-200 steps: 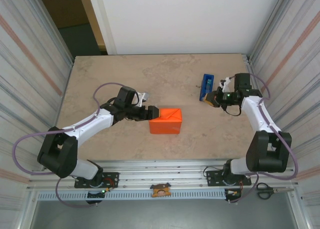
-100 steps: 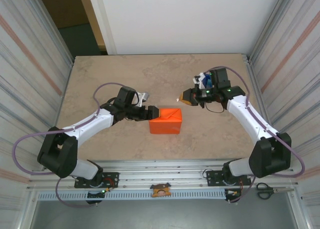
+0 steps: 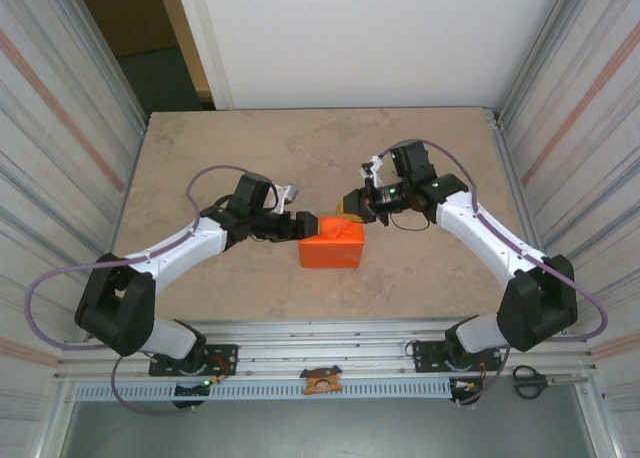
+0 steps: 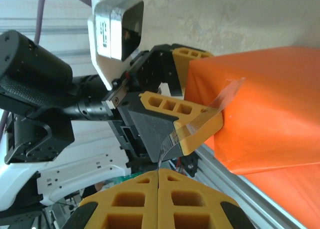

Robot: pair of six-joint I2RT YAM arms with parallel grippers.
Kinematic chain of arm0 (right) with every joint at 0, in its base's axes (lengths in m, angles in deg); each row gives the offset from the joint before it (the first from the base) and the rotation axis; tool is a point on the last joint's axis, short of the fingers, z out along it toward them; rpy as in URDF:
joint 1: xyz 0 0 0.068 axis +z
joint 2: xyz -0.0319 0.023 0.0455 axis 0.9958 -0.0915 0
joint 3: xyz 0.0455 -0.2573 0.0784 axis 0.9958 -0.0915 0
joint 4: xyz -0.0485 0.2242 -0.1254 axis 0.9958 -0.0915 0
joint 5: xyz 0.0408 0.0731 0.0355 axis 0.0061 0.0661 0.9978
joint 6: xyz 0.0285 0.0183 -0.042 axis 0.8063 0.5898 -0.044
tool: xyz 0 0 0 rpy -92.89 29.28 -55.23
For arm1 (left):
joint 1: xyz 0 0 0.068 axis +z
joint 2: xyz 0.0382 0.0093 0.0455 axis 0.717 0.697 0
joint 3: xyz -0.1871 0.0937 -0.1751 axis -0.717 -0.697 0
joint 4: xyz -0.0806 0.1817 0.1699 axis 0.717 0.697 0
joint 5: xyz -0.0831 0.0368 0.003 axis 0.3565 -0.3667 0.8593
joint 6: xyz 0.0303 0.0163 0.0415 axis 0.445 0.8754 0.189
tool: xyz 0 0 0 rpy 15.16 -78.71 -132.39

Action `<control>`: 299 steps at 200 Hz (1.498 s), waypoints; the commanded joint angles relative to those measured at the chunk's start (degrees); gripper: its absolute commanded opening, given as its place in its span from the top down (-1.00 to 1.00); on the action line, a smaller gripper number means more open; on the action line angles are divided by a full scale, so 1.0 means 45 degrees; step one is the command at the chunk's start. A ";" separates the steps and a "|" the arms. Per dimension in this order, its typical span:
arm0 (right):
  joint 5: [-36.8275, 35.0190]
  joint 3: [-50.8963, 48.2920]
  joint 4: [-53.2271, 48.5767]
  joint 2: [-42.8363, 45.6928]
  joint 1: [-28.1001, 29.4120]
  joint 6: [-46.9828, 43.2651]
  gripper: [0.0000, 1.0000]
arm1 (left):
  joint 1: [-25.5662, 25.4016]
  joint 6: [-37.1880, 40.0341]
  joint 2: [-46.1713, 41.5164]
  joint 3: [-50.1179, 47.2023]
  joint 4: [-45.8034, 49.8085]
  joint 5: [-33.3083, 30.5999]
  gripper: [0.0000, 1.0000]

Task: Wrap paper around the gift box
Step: Stick the wrapping paper to the gift box.

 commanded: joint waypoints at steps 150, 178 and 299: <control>-0.0906 -0.1160 -0.0353 0.0316 0.0946 0.0726 1.00 | -0.0383 0.0159 0.0431 -0.0564 0.0846 -0.0237 -0.55; -0.0813 -0.0653 -0.0410 0.0356 0.0838 0.0804 1.00 | -0.0385 0.0161 0.0499 -0.0597 0.0827 -0.0252 -0.56; -0.1139 0.0299 0.1256 0.0144 0.0611 0.1451 1.00 | -0.0385 0.0201 0.0499 -0.0674 0.0857 -0.0300 -0.55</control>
